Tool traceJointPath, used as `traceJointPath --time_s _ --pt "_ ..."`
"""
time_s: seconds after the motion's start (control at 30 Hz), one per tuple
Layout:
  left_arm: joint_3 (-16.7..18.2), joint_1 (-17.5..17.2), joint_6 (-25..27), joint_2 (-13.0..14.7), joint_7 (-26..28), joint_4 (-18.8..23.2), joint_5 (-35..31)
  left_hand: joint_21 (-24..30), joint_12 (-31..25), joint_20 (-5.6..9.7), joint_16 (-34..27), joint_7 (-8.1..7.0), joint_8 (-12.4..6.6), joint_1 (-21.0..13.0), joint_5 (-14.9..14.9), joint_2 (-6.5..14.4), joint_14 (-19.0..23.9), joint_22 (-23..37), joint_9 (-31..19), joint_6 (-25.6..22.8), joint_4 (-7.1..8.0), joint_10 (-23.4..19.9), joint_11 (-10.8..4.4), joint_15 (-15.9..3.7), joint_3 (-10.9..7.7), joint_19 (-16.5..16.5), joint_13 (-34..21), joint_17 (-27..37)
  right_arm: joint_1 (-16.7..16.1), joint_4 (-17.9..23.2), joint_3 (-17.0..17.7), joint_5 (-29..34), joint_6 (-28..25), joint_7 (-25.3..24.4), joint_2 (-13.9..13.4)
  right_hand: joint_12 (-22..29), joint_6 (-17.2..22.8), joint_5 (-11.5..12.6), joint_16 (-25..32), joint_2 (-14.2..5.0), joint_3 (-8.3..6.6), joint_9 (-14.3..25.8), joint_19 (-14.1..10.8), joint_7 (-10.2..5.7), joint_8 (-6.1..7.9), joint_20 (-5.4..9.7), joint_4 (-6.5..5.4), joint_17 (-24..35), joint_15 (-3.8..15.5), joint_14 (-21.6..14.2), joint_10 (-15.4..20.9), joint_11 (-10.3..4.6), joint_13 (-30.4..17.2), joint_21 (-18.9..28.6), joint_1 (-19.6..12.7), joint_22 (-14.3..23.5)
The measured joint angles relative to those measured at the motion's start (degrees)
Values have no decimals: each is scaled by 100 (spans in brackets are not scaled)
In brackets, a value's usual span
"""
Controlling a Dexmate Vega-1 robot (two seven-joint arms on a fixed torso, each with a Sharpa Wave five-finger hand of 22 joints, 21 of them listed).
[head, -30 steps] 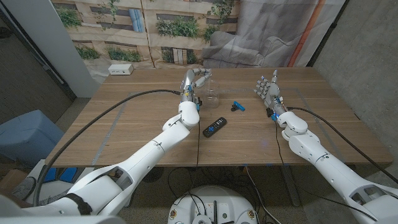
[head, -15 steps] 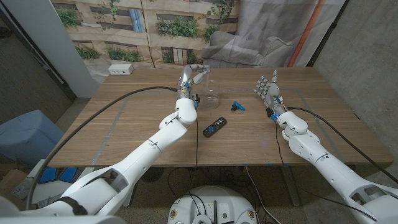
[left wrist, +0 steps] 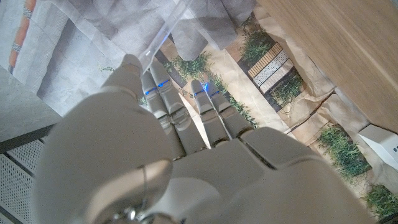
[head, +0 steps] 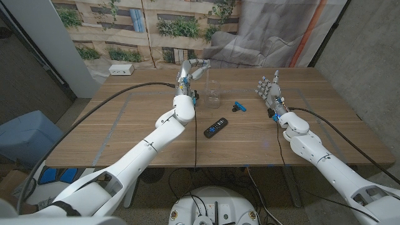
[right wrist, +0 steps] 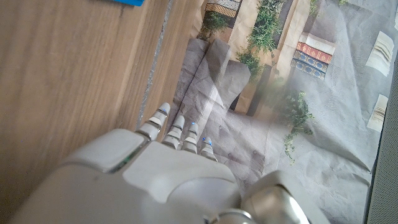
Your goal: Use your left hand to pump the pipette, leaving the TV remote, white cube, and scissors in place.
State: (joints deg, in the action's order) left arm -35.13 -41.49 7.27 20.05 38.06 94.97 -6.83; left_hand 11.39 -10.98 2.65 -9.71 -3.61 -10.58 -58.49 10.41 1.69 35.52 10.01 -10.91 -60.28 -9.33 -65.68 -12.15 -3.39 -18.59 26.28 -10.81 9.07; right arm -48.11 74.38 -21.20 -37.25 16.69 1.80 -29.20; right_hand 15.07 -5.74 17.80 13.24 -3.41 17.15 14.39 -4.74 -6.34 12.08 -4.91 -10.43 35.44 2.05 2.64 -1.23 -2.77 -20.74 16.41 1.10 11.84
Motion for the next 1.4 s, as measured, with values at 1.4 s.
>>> traceJointPath --time_s 1.4 --pt "854 -995 591 859 -417 1918 196 0 0 0 0 12 0 45 0 46 0 -1 0 13 0 23 -2 0 0 0 1 2 -1 0 0 -1 0 -2 0 0 0 0 0 0 0 0 0 0 0 0 0 0 0 0 0 0 0 0 0 0"
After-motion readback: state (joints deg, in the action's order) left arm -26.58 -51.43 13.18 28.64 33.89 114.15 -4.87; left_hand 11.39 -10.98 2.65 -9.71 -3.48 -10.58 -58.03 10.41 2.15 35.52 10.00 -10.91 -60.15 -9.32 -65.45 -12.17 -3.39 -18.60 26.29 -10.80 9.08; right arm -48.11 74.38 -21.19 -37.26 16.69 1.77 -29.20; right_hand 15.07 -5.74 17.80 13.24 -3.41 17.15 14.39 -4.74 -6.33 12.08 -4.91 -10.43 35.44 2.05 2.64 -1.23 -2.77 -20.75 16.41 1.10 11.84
